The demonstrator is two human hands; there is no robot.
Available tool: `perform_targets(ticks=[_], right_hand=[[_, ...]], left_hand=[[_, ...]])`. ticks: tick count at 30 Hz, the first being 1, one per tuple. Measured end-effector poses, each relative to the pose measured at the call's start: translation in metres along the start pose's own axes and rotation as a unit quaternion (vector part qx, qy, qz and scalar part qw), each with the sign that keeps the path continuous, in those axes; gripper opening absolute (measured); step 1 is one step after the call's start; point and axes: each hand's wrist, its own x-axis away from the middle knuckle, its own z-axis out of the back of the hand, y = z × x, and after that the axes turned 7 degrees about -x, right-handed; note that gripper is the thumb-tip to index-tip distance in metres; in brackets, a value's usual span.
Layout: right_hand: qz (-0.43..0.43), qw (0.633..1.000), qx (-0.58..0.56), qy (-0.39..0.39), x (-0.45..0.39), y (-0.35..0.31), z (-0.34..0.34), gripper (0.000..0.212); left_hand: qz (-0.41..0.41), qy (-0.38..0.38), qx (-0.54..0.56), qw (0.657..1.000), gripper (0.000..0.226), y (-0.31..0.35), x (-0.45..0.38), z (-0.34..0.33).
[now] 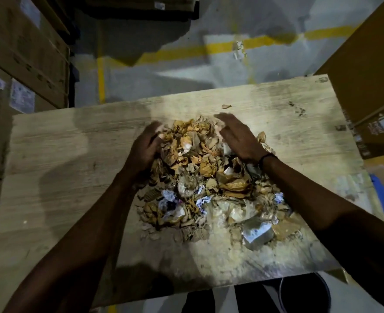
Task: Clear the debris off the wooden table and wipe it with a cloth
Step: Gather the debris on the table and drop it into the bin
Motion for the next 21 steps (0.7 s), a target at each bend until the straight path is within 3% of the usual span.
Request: perform_targets(ticks=[5,7,10,12,17,21], right_hand=[[-0.087,0.984,-0.062,0.14,0.053,0.011,0.044,0.042],[-0.126,0.978,-0.078,0.145,0.076,0.021,0.039,0.044],[-0.149,0.983,-0.042,0.099,0.087,0.03,0.009,0.049],[-0.13,0.988,-0.02,0.081,0.083,0.025,-0.01,0.052],[-0.093,0.993,-0.02,0.067,0.079,0.007,-0.017,0.057],[-0.109,0.979,-0.004,0.174,0.111,0.012,0.02,0.056]], left_hand=[[0.089,0.093,0.103,0.986,0.043,-0.025,0.057,0.022],[0.112,0.097,0.109,0.983,0.042,-0.039,0.083,0.013],[0.078,0.095,-0.084,0.989,0.052,-0.058,0.093,-0.017],[0.075,0.102,-0.126,0.984,0.061,-0.052,0.086,-0.036],[0.046,0.113,-0.059,0.991,0.069,-0.04,0.079,-0.044],[0.059,0.192,0.007,0.98,0.05,-0.055,0.115,-0.029]])
